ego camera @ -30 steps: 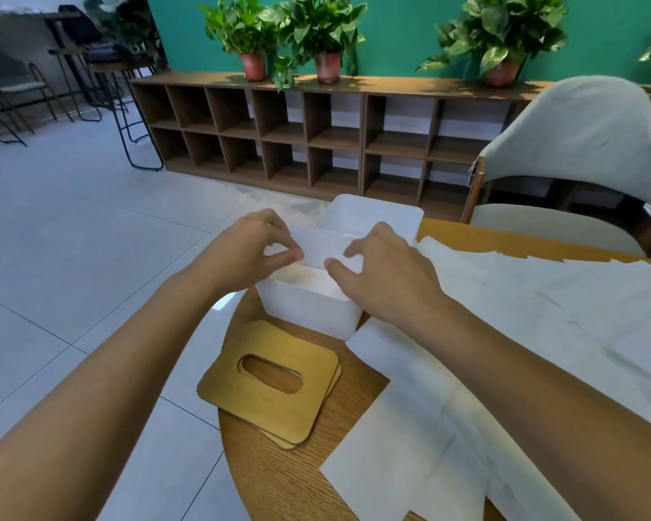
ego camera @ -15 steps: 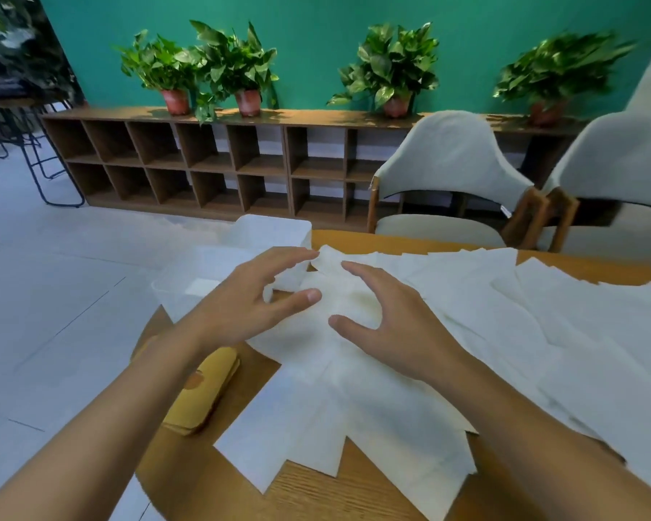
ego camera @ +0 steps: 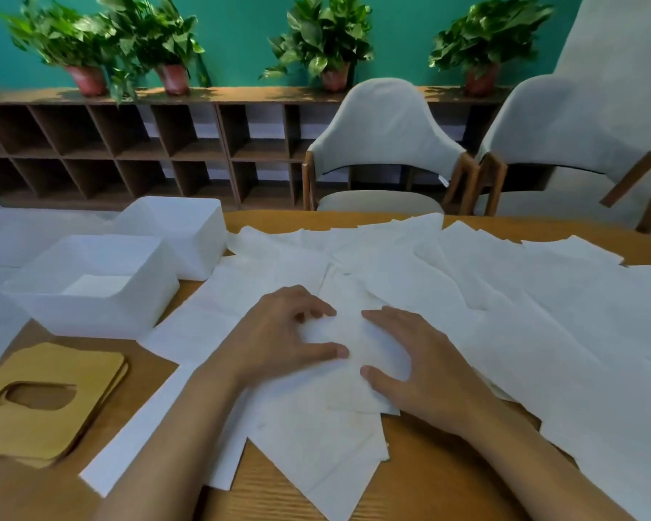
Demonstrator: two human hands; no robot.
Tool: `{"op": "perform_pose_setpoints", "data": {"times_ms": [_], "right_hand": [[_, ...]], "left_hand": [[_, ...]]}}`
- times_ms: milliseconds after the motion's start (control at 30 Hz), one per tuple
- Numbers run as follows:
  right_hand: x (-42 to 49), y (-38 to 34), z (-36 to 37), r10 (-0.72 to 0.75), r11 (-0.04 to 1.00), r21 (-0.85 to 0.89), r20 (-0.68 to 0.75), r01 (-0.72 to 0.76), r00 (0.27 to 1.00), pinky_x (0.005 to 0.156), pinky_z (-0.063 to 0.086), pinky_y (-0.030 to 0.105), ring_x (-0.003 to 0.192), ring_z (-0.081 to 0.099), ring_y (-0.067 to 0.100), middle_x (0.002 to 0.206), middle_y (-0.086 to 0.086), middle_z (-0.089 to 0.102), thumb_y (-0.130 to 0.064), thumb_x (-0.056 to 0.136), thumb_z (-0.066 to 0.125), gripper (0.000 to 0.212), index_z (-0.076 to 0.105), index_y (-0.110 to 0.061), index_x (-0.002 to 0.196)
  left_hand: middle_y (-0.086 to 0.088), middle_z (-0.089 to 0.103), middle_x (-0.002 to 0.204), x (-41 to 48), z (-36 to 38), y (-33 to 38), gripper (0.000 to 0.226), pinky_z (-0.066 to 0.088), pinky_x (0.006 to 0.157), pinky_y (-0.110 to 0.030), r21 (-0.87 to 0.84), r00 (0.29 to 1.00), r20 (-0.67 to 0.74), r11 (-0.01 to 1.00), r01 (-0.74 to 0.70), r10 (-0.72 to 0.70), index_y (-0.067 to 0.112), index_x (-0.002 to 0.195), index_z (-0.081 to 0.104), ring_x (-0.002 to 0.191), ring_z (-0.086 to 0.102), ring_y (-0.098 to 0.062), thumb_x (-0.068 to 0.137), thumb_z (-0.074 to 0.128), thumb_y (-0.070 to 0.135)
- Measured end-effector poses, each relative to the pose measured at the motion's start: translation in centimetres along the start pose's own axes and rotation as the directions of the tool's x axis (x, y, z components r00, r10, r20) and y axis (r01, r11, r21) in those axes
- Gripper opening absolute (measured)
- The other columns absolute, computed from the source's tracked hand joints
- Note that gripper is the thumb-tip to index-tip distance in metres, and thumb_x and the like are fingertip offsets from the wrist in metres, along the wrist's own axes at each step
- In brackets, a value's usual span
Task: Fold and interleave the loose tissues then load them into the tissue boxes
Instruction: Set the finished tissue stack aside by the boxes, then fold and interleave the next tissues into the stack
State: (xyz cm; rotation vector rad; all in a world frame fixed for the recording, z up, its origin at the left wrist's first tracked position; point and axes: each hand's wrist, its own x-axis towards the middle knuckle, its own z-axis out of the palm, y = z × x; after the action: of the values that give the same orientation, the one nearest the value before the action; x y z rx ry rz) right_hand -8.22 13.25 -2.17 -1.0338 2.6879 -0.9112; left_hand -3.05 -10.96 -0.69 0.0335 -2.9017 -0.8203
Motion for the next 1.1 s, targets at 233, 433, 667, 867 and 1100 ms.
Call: {"op": "perform_pose_setpoints", "data": {"times_ms": [233, 433, 667, 867, 1100], "right_hand": [[0.6, 1.0, 1.3, -0.036, 0.998, -0.049, -0.065, 0.033, 0.997, 0.110, 0.019, 0.012, 0.135, 0.024, -0.013, 0.150, -0.032, 0.031, -0.061, 0.088, 0.063, 0.069, 0.033, -0.049, 0.148], [0.9, 1.2, 1.6, -0.080, 0.997, -0.004, -0.201, 0.081, 0.976, 0.103, 0.039, 0.016, 0.124, 0.043, -0.007, 0.140, -0.029, 0.044, -0.054, 0.086, 0.069, 0.066, 0.040, -0.043, 0.144], [0.8, 0.5, 0.4, 0.064, 0.927, 0.372, -0.283, 0.048, 0.957, 0.089, 0.050, 0.009, 0.112, 0.057, -0.010, 0.117, -0.035, 0.061, -0.049, 0.081, 0.078, 0.068, 0.043, -0.048, 0.139], [1.1, 0.5, -0.7, 0.144, 0.777, 0.623, -0.314, 0.089, 0.938, 0.075, 0.061, 0.026, 0.114, 0.061, 0.007, 0.122, -0.028, 0.058, -0.025, 0.089, 0.075, 0.051, 0.050, -0.039, 0.131], [1.1, 0.9, -1.6, 0.056, 0.783, 0.613, -0.245, 0.110, 0.968, 0.068, 0.057, 0.018, 0.110, 0.060, 0.003, 0.120, -0.035, 0.059, -0.017, 0.094, 0.069, 0.032, 0.067, -0.038, 0.118]], "left_hand": [[0.020, 0.067, 0.107, 0.9, 2.0, 0.2, 0.053, 0.043, 0.079, -0.010, 0.016, 0.996, -0.090, 1.000, 0.014, -0.012, 0.039, 0.130, 0.068, 0.094, 0.060, 0.001, 0.084, 0.076, 0.062], [0.019, 0.072, 0.093, 0.5, 2.1, 1.2, 0.006, 0.047, 0.072, -0.015, -0.217, 0.973, -0.227, 0.976, -0.017, -0.033, 0.034, 0.093, 0.076, 0.090, 0.063, -0.002, 0.094, 0.075, 0.029], [-0.012, 0.068, 0.075, -0.5, 0.1, 0.9, 0.008, 0.050, 0.073, -0.036, -0.707, 0.966, -0.210, 0.706, -0.041, -0.153, 0.020, 0.097, 0.072, 0.068, 0.060, -0.021, 0.096, 0.075, 0.012], [0.000, 0.078, 0.105, -1.1, -1.0, 1.9, 0.048, 0.064, 0.069, -0.036, -0.740, 0.999, -0.038, 0.673, -0.006, -0.033, 0.021, 0.125, 0.053, 0.078, 0.073, -0.020, 0.091, 0.069, -0.009], [0.028, 0.070, 0.097, -1.1, 0.7, 3.1, 0.028, 0.042, 0.061, -0.007, -0.495, 0.995, -0.097, 0.866, -0.077, 0.033, 0.031, 0.118, 0.076, 0.071, 0.059, 0.001, 0.096, 0.073, 0.014]]}}
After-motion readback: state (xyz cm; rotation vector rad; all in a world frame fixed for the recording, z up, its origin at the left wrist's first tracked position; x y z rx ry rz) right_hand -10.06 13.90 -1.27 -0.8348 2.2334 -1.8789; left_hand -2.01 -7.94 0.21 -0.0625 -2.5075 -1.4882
